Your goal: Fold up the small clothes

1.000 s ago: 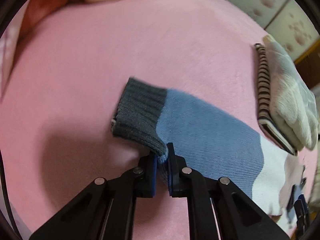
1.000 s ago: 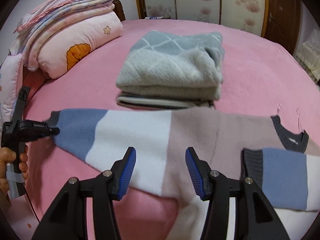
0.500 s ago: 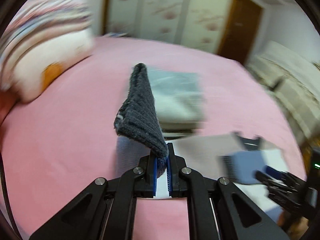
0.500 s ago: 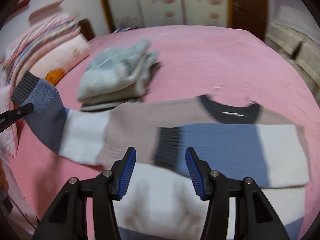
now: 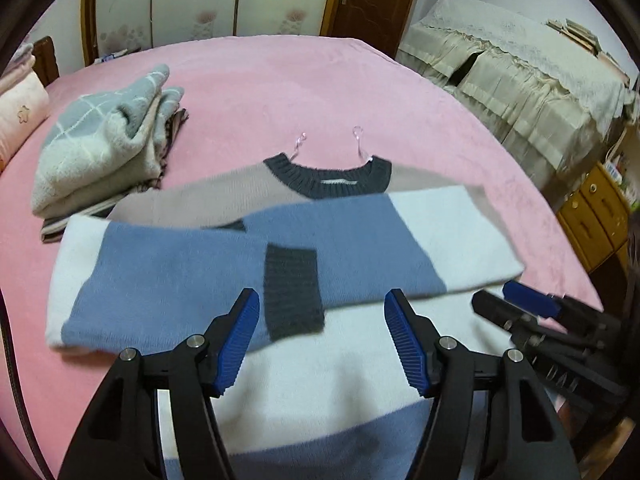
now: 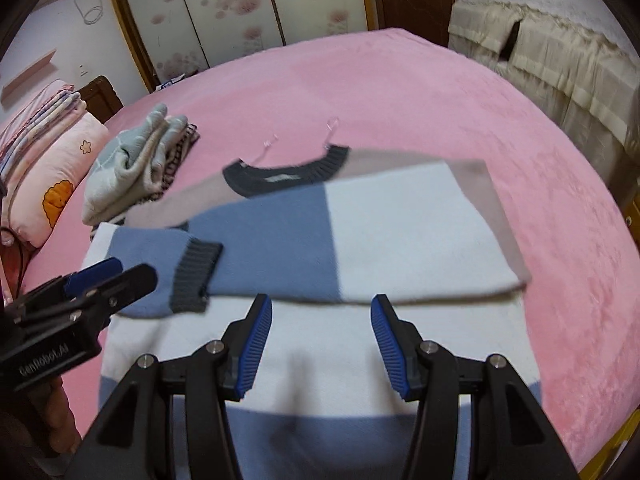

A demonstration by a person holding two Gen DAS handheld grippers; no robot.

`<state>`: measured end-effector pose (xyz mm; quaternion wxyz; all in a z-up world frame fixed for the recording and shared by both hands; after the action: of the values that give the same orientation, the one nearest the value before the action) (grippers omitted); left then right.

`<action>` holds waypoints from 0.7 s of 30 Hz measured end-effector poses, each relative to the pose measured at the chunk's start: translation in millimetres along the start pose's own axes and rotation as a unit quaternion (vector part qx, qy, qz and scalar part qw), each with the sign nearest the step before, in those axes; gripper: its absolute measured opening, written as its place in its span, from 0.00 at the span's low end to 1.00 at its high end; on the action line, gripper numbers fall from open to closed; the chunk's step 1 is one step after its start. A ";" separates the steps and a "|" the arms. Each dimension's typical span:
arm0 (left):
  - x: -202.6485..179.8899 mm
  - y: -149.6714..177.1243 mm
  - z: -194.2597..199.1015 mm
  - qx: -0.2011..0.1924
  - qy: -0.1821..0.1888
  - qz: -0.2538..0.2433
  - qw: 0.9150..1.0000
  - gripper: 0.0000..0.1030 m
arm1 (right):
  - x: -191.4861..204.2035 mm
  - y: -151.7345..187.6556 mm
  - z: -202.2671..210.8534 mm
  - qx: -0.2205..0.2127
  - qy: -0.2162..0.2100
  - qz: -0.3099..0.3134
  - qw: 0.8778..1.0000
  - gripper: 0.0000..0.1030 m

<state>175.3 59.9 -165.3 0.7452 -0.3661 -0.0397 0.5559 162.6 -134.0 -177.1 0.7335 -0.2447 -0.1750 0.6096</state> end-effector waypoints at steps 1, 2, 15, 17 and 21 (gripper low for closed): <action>5.2 5.9 3.6 -0.008 -0.008 0.001 1.000 0.62 | -3.4 2.6 -3.3 0.006 -0.006 -0.001 1.000 0.51; 9.7 9.0 6.6 -0.014 -0.016 0.004 1.000 0.62 | -5.2 4.6 -7.3 0.013 -0.016 -0.003 1.000 0.51; 156.3 77.7 78.3 -0.080 -0.164 0.159 0.970 0.67 | 68.5 0.3 -31.5 0.052 -0.129 0.014 0.990 0.50; 178.5 85.1 80.7 -0.084 -0.163 0.190 0.964 0.67 | 80.2 0.5 -39.3 0.063 -0.139 0.018 0.988 0.50; 200.2 92.3 74.5 -0.090 -0.154 0.223 0.958 0.67 | 97.3 1.5 -55.9 0.092 -0.167 0.009 0.982 0.50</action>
<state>142.6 279.5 -235.1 0.5507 -0.3412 -0.1215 0.7520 211.5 -46.6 -227.8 0.7075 -0.0731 -0.2359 0.6622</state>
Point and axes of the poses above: each gripper's, at about its wrist camera, not at the fingertips, and z roughly against the way its jaws point, x to its left, y to its underside, the point moved 3 cm from there along -z, roughly the way its jaws point, and after that the axes turned 14 degrees about y, right-handed, at the moved point
